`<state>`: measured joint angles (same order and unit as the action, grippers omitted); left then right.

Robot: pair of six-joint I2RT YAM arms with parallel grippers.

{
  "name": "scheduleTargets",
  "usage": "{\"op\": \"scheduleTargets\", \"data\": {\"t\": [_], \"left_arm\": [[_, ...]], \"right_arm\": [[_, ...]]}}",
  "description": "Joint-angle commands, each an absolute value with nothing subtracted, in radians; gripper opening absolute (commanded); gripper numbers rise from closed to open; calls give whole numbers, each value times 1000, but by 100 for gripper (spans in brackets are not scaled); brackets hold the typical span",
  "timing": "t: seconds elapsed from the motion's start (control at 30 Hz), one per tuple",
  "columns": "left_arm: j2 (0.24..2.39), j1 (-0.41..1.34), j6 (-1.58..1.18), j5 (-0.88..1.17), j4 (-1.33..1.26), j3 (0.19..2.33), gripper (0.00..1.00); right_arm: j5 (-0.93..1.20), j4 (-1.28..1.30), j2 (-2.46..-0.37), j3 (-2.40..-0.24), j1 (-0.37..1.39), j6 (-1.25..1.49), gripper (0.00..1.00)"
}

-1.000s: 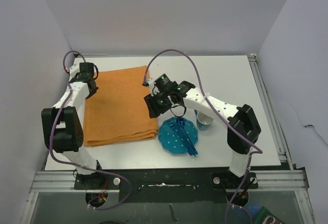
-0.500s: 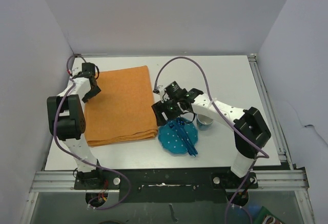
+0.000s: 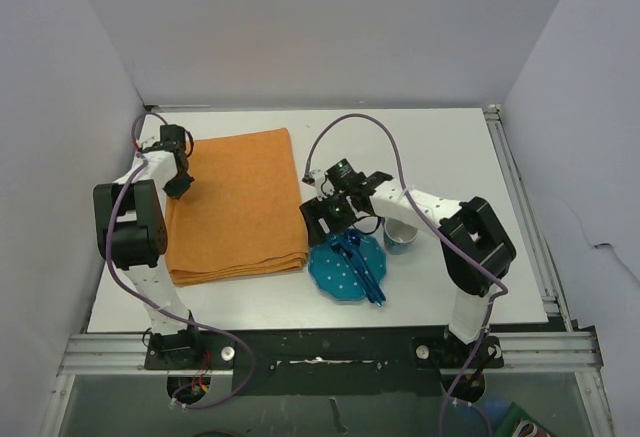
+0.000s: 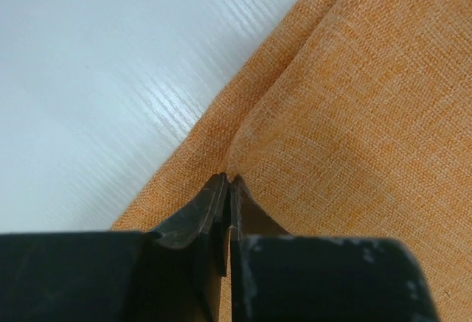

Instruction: Set the dinner table for one person

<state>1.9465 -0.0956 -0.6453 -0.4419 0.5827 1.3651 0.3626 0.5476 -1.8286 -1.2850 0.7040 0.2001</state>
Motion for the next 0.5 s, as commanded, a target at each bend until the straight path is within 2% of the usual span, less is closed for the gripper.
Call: {"op": "scheduleTargets", "data": {"t": [0.0, 0.2, 0.47], "left_arm": [[1883, -94, -661, -496, 587, 1385, 0], [1809, 40, -660, -577, 641, 1475, 0], [1921, 252, -667, -596, 725, 1667, 0]], "right_arm": [[414, 483, -1768, -1259, 680, 205, 75], [428, 471, -1776, -1257, 680, 232, 74], [430, 468, -1769, -1268, 681, 249, 74]]}}
